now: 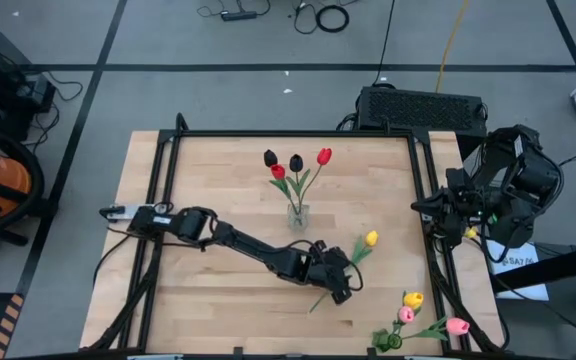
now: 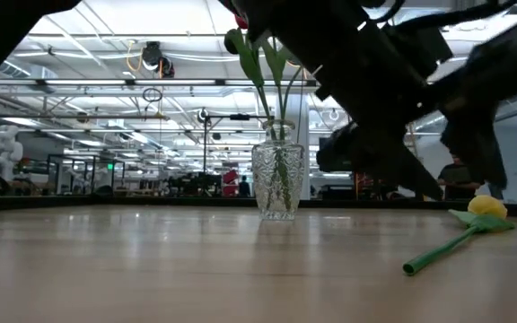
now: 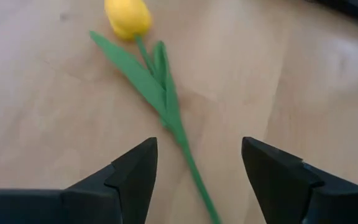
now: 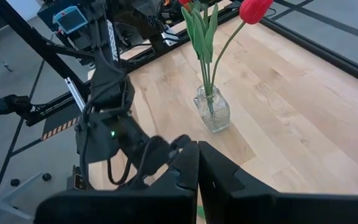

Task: Sort flowers into vase by color
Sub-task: Put the yellow flower into the green vase

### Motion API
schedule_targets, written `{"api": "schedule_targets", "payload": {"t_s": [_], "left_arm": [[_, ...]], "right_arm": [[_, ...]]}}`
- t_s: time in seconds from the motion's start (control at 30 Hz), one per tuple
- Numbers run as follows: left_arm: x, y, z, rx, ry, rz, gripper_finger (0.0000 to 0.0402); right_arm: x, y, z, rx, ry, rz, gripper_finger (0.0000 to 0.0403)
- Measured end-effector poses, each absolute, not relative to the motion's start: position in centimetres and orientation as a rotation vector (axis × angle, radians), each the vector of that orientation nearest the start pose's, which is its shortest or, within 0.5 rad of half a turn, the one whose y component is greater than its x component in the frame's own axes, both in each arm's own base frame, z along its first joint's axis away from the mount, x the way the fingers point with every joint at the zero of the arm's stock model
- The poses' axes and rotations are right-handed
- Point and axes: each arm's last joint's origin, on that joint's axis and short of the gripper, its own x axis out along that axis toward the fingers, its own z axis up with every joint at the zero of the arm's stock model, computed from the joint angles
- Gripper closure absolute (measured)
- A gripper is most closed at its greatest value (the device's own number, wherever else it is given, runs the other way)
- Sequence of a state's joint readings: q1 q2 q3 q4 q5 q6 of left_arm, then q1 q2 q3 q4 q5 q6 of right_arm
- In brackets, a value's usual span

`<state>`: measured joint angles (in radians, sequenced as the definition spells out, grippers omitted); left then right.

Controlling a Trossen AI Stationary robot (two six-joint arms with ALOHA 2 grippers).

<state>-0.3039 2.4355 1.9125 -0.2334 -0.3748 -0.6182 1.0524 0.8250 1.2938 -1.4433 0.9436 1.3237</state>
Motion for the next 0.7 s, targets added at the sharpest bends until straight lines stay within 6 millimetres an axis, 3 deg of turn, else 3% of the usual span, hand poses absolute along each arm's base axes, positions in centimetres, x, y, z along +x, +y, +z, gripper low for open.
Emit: {"api": "schedule_targets", "payload": {"t_s": [0.17, 0.37, 0.47, 0.63, 0.7], "left_arm": [[51.0, -15.9, 11.2, -0.314, 0.695, 0.284, 0.0162], [51.1, -16.0, 10.1, -0.299, 0.686, 0.310, 0.0177], [51.1, -16.0, 10.0, -0.289, 0.685, 0.328, 0.0223], [51.2, -15.6, 9.9, -0.293, 0.684, 0.340, 0.0361], [51.2, -15.6, 9.9, -0.338, 0.680, 0.346, 0.0388]], "right_arm": [[6.2, 6.1, 39.1, 0.464, 0.473, -0.245, 0.0403], [6.3, 6.3, 39.0, 0.455, 0.476, -0.248, 0.0403], [6.3, 6.4, 39.0, 0.454, 0.477, -0.248, 0.0403], [6.3, 6.4, 39.0, 0.454, 0.477, -0.248, 0.0403], [6.3, 6.4, 39.0, 0.454, 0.478, -0.248, 0.0403]]}}
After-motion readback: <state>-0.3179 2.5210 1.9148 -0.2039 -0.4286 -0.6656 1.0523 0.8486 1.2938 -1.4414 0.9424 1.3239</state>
